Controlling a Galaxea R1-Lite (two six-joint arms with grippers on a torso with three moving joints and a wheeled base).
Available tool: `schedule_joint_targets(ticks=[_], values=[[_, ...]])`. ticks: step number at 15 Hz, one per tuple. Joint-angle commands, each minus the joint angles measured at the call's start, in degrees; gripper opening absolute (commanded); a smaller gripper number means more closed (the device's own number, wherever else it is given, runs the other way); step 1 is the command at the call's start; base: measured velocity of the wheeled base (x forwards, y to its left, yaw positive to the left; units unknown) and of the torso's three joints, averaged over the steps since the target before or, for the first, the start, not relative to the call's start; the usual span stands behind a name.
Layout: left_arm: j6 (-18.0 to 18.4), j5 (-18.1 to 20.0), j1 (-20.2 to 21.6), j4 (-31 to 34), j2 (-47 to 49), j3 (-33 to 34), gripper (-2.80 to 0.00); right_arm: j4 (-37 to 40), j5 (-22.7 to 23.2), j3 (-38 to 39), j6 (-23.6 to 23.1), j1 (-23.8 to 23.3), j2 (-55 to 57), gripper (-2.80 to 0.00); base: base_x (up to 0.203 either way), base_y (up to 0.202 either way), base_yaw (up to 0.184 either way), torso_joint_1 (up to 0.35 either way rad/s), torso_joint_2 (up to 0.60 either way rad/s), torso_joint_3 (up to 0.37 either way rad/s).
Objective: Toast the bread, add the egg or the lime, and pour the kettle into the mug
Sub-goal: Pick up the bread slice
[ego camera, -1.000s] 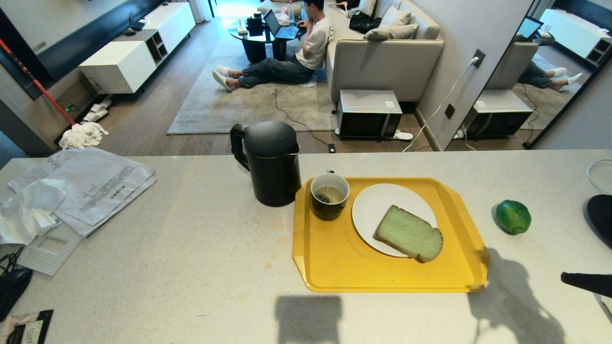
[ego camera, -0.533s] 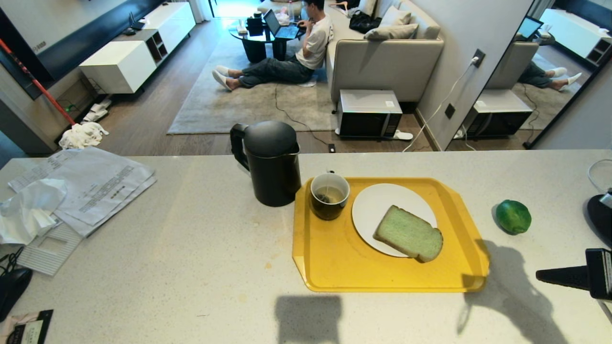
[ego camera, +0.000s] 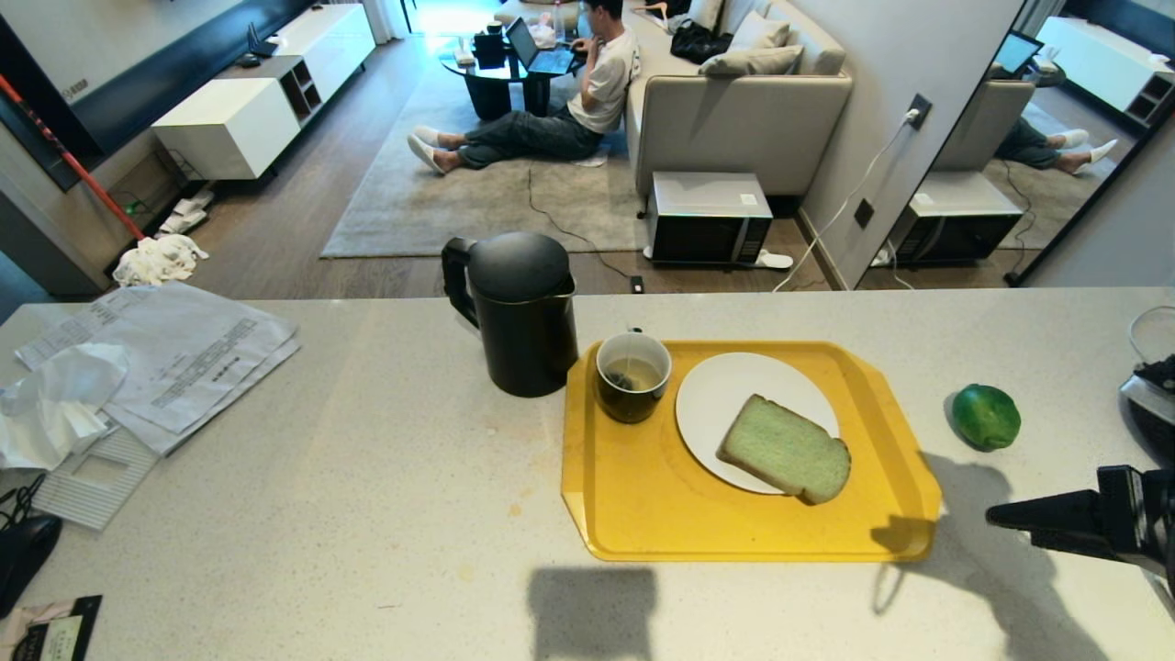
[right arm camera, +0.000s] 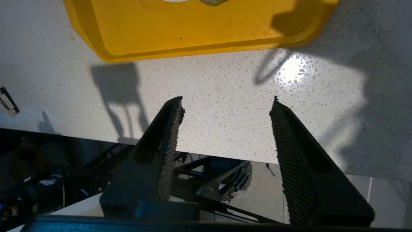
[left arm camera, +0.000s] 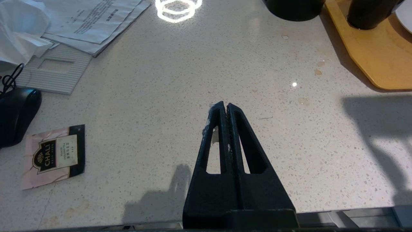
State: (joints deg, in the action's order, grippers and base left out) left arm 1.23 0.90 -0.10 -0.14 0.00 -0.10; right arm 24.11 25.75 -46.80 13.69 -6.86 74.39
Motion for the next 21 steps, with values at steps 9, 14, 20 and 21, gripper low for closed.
schedule_joint_targets(ticks=[9, 14, 20, 21], values=[[0.0, 0.0, 0.0, 0.0, 0.1, 0.0, -2.8, 0.1, 2.4, -0.4, 2.4, -0.3, 4.7, 0.0, 0.0, 0.0, 0.0, 0.0, 0.0, 0.0], [0.0, 0.0, 0.0, 0.0, 0.1, 0.0, -2.8, 0.1, 10.9, -2.0, 2.3, -0.2, 8.8, 0.0, 0.0, 0.0, 0.0, 0.0, 0.0, 0.0], [0.0, 0.0, 0.0, 0.0, 0.1, 0.0, -2.8, 0.2, 13.3, -2.4, -1.0, -0.2, 8.2, 0.0, 0.0, 0.0, 0.0, 0.0, 0.0, 0.0], [0.0, 0.0, 0.0, 0.0, 0.1, 0.0, -2.8, 0.2, 13.3, -2.7, -0.9, -0.2, 8.4, 0.0, 0.0, 0.0, 0.0, 0.0, 0.0, 0.0]])
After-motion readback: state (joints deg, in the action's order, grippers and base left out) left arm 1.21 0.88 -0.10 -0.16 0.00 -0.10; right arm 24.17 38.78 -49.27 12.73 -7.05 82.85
